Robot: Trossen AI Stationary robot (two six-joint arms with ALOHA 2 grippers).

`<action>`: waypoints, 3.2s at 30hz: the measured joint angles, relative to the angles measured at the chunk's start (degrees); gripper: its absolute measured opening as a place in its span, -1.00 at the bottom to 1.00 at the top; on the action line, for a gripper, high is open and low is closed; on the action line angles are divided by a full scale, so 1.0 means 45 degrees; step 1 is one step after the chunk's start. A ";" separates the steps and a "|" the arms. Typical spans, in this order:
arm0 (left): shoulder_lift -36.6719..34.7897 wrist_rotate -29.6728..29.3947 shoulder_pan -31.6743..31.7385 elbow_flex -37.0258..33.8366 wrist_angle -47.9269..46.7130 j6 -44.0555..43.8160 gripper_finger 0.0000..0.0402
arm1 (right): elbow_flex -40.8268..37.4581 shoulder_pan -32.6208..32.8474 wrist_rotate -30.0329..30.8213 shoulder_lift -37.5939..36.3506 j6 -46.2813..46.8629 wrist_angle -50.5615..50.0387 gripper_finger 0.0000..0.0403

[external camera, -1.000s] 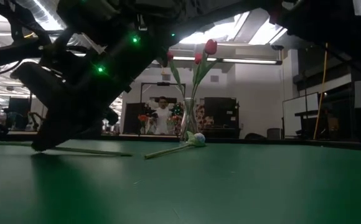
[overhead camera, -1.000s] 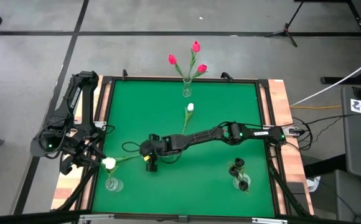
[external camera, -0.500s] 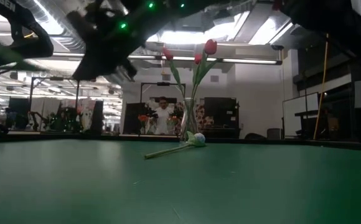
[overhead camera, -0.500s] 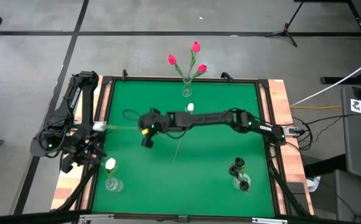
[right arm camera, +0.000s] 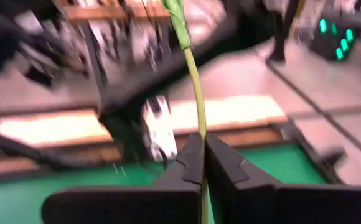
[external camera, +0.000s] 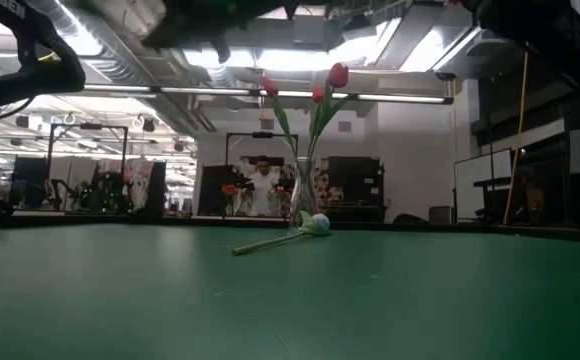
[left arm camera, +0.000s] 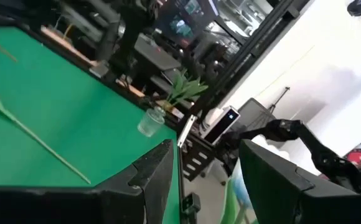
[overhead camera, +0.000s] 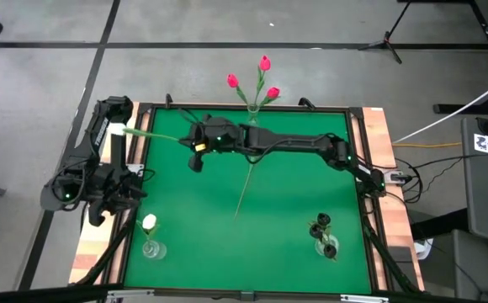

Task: Sort flowers into vase by color
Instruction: Put the bottom white tulip into the bottom left transparent vase

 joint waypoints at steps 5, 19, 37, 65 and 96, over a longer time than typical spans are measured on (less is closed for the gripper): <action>0.0031 -0.0022 0.0125 0.0753 -0.0010 0.1363 -0.11 | 0.0005 0.0020 -0.0715 -0.0011 0.0114 0.2308 -0.98; 0.0033 0.1900 0.0139 0.5029 0.0003 0.9955 -0.11 | 0.0024 0.0392 -0.2609 -0.0011 0.0714 0.7664 -0.97; 0.0074 0.5531 0.0298 0.9230 0.0098 1.4742 -0.11 | 0.0024 0.1100 -0.2788 -0.0006 0.0709 1.0433 -0.97; 0.2601 0.9949 -0.0447 1.6720 0.0423 1.6406 -0.11 | 0.0019 0.1091 -0.4134 -0.0253 0.0746 1.1665 -0.96; 1.3155 0.7729 0.1576 1.6962 1.4917 2.3298 -0.52 | 0.0019 0.1091 -0.6210 -0.0253 0.1623 1.1753 -0.96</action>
